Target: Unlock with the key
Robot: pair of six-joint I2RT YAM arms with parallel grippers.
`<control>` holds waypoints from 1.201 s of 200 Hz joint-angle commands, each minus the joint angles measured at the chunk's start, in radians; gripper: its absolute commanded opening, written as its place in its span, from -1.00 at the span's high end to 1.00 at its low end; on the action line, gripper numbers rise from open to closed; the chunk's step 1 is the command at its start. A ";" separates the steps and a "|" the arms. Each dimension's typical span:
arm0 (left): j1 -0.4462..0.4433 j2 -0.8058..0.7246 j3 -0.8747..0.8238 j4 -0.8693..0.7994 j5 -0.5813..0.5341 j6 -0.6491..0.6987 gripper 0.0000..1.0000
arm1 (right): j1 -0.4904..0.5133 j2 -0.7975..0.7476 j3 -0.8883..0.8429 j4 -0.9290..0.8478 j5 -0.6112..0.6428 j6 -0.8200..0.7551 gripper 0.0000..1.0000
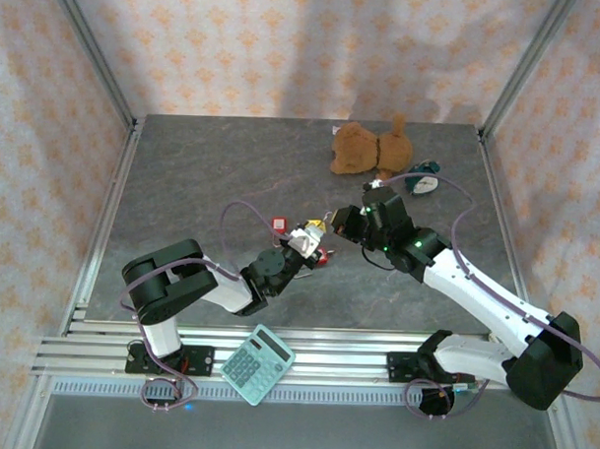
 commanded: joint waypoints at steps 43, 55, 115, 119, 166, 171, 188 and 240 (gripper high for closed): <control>-0.005 -0.024 -0.046 0.036 0.110 -0.008 1.00 | 0.007 -0.014 0.005 -0.029 0.083 -0.040 1.00; -0.005 -0.035 -0.064 0.037 0.140 -0.010 1.00 | 0.007 -0.010 0.005 -0.028 0.089 -0.059 1.00; 0.007 -0.100 -0.156 0.037 0.184 -0.038 1.00 | 0.006 0.077 0.023 0.034 -0.048 -0.153 1.00; 0.012 -0.104 -0.159 0.036 0.190 -0.051 1.00 | 0.006 0.085 0.025 0.037 -0.051 -0.154 1.00; 0.112 -0.212 -0.177 -0.095 0.286 -0.254 1.00 | 0.005 0.124 0.036 0.044 -0.065 -0.181 1.00; 0.117 -0.233 -0.167 -0.146 0.289 -0.255 1.00 | 0.004 0.125 0.036 0.046 -0.067 -0.181 1.00; 0.122 -0.311 -0.118 -0.359 0.310 -0.250 1.00 | 0.004 0.132 0.038 0.048 -0.062 -0.184 1.00; 0.194 -0.453 0.023 -0.871 0.493 -0.288 1.00 | -0.008 0.157 0.054 0.051 -0.074 -0.212 0.98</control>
